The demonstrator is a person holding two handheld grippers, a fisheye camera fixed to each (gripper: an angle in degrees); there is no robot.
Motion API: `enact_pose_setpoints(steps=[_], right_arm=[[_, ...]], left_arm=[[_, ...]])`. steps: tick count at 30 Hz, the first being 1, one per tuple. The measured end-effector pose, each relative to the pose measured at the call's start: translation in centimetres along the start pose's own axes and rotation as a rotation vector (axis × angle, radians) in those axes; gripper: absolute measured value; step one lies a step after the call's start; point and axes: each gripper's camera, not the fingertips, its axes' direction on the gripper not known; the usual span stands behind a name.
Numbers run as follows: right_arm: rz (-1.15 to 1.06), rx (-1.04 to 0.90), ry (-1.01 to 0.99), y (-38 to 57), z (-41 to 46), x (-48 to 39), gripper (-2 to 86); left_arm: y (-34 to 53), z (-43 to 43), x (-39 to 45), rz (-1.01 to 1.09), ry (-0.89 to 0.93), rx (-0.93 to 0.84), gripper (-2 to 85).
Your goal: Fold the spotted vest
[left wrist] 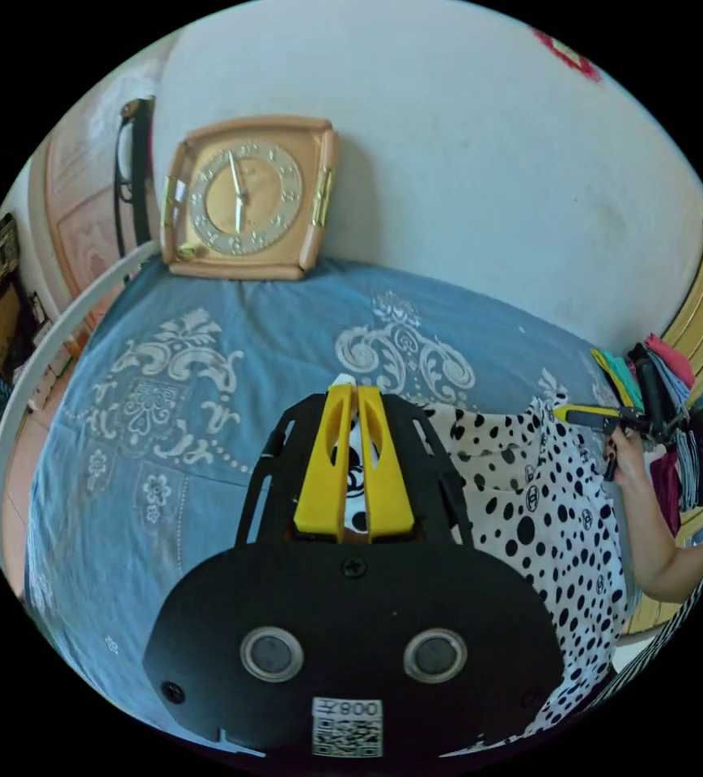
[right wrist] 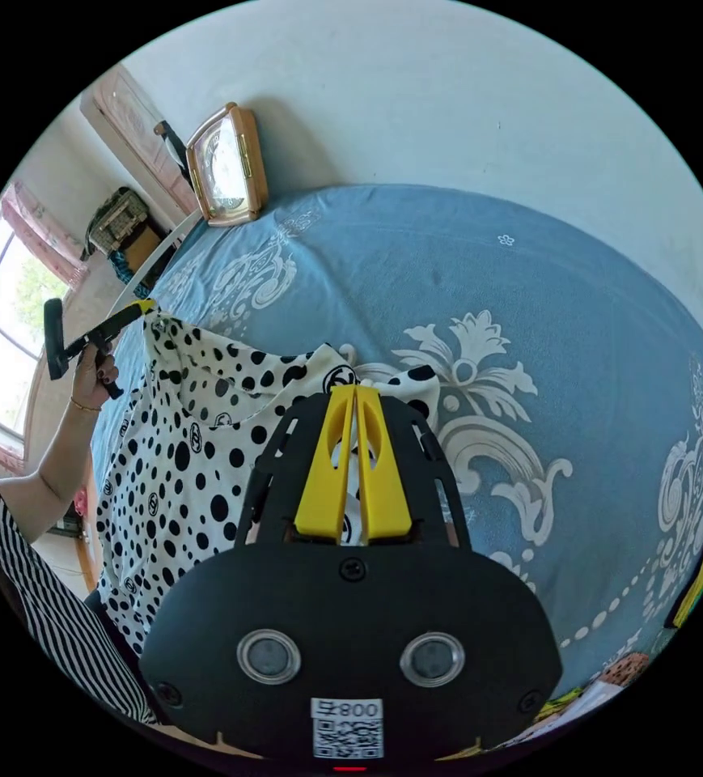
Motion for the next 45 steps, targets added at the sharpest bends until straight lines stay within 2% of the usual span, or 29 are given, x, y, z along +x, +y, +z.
enact_pose_setpoints(steps=[5,9,11,12,14,16,17,25,31,36,37,39,45], right_arm=[[0.024,0.002,-0.022,0.4,-0.1,0.9,0.0],[0.034,0.010,-0.024,1.0,-0.6,1.6,0.0],[0.039,0.015,-0.023,1.4,-0.6,1.8,0.0],[0.044,0.015,-0.023,1.5,-0.6,1.9,0.0],[0.051,0.012,-0.025,1.7,-0.7,2.1,0.0],[0.054,0.004,-0.027,1.8,-0.9,2.6,0.0],[0.061,0.004,-0.036,1.8,-0.9,2.8,0.0],[0.104,0.072,-0.124,6.1,-5.9,4.4,0.2],[0.092,-0.006,-0.159,14.4,-10.2,3.2,0.4],[0.111,-0.163,-0.070,19.3,-9.0,2.7,0.1],[0.143,-0.112,-0.117,19.9,-9.4,3.5,0.0],[0.191,-0.129,-0.164,20.0,-9.7,4.5,0.1],[0.199,-0.113,-0.093,21.9,-12.4,3.9,0.1]], left_arm=[[1.4,-0.1,-1.1,-0.020,-0.022,-0.111,1.5],[3.1,-3.8,-0.9,-0.005,-0.030,0.034,1.3],[4.4,-5.3,0.5,0.096,-0.043,0.075,0.8],[4.7,-5.3,1.1,0.137,-0.030,0.060,0.7],[5.2,-3.9,3.1,0.280,-0.019,-0.113,0.5],[5.6,-2.5,3.7,0.316,-0.095,-0.220,0.3],[5.6,-2.1,3.7,0.315,-0.112,-0.271,0.3],[8.5,-9.1,1.8,0.263,-0.019,-0.206,0.4],[14.8,-15.0,-1.6,0.176,0.167,-0.267,1.1],[19.3,-15.8,-3.2,0.164,0.037,-0.390,0.5],[20.0,-16.1,-3.8,0.159,0.040,-0.390,0.4],[20.5,-16.9,-4.6,0.141,0.057,-0.402,0.3],[23.4,-21.6,-7.3,0.096,0.004,-0.367,0.2]])
